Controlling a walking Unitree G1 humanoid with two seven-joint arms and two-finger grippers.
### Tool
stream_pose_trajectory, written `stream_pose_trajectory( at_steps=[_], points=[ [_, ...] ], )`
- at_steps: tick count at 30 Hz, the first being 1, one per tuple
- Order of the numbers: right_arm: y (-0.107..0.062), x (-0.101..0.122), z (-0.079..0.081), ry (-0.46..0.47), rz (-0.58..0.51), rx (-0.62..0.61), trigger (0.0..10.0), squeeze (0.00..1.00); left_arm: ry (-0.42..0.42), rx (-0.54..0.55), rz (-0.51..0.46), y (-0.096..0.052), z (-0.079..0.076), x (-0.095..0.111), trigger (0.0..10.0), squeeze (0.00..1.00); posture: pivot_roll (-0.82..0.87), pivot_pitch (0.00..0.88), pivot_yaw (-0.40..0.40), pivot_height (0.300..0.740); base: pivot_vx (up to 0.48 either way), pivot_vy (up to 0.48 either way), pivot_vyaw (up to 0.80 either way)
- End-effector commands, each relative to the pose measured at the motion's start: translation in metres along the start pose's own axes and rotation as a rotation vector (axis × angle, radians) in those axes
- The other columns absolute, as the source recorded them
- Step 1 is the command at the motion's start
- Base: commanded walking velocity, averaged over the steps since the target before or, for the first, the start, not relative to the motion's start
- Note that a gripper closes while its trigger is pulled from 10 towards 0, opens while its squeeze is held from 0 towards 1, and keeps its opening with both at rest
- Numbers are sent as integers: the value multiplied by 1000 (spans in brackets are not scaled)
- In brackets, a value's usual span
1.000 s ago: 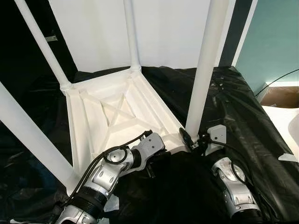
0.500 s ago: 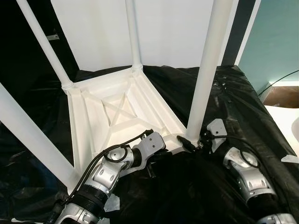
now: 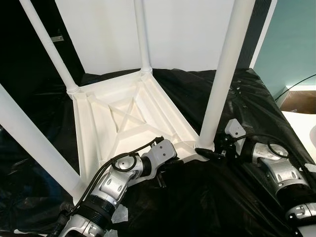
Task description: Building children table
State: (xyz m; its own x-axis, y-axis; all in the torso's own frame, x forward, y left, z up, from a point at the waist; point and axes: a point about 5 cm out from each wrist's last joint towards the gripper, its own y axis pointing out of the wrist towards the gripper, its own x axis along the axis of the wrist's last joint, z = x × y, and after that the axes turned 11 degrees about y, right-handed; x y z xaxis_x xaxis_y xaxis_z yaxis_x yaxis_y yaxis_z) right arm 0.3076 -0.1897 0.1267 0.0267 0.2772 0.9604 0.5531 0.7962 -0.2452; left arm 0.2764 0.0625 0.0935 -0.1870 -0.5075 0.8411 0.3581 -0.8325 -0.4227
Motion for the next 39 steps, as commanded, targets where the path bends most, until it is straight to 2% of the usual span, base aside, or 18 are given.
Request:
stream_pose_trajectory(
  at_steps=[1, 3, 4, 5, 6, 8, 13, 18, 21, 23, 24, 25, 29, 30, 31, 34, 35, 39],
  points=[
    [-6, -7, 0, 40, 16, -15, 0, 0, -143, -70, 204, -5, -29, -50, 10000, 0, 12, 0, 38, 740, 0, 0, 0],
    [-5, -11, 4, 62, 13, -12, 0, 0, -143, -71, 204, -5, -29, -50, 10000, 0, 12, 0, 38, 740, 0, 0, 0],
    [0, -11, 9, 73, -64, -118, 0, 0, -142, -70, 205, -5, -29, -50, 10000, 0, 17, 0, 34, 740, 0, 0, 0],
    [0, -8, 2, 135, -189, -410, 0, 0, -142, -69, 205, -5, -29, -50, 10000, 0, 24, 0, 32, 740, 0, 0, 0],
    [0, -8, 2, 135, -189, -410, 0, 0, -142, -69, 205, -5, -29, -50, 10000, 0, 24, 0, 32, 740, 0, 0, 0],
    [-9, -7, 17, 130, -297, -693, 0, 0, -145, -62, 204, -6, -28, -50, 10000, 0, 24, 0, 32, 740, 0, 0, 0],
    [-2, 5, 43, 128, -363, -701, 0, 0, -136, -68, 216, -9, -27, -52, 10000, 0, 21, 0, 38, 740, 0, 0, 0],
    [5, 14, 48, 79, -377, -668, 0, 0, -122, -73, 218, -8, -23, -51, 10000, 0, 3, 0, 45, 740, 0, 0, 0],
    [10, 10, 49, 107, -346, -638, 0, 0, -116, -74, 212, -5, -21, -49, 10000, 0, 3, 0, 45, 740, 0, 0, 0],
    [16, 6, 52, 139, -299, -611, 706, 0, -118, -72, 206, -3, -21, -48, 10000, 0, -1, 0, 44, 740, 0, 0, 0],
    [19, 3, 53, 151, -269, -594, 10000, 0, -119, -73, 206, -3, -23, -49, 10000, 0, -1, 0, 44, 740, 0, 0, 0],
    [22, 2, 54, 158, -253, -555, 10000, 976, -123, -74, 207, -3, -25, -50, 10000, 0, -3, 0, 43, 740, 0, 0, 0],
    [26, 0, 55, 172, -229, -467, 10000, 1000, -129, -76, 210, -4, -27, -51, 10000, 0, -4, 0, 43, 740, 0, 0, 0],
    [27, 1, 54, 172, -216, -404, 10000, 1000, -131, -76, 211, -4, -27, -52, 10000, 0, -5, 0, 41, 740, 0, 0, 0],
    [29, 2, 53, 166, -200, -339, 10000, 561, -132, -74, 212, -4, -27, -52, 10000, 0, -4, 0, 39, 740, 0, 0, 0],
    [29, 2, 52, 162, -189, -297, 10000, 561, -133, -73, 213, -4, -27, -52, 10000, 0, -4, 0, 39, 740, 0, 0, 0],
    [28, 4, 48, 136, -184, -251, 10000, 0, -133, -71, 211, -4, -26, -52, 10000, 0, -4, 0, 38, 740, 0, 0, 0],
    [26, 12, 40, 53, -149, -90, 10000, 0, -131, -68, 207, -2, -24, -51, 10000, 0, -6, 0, 39, 740, 0, 0, 0]
  ],
)
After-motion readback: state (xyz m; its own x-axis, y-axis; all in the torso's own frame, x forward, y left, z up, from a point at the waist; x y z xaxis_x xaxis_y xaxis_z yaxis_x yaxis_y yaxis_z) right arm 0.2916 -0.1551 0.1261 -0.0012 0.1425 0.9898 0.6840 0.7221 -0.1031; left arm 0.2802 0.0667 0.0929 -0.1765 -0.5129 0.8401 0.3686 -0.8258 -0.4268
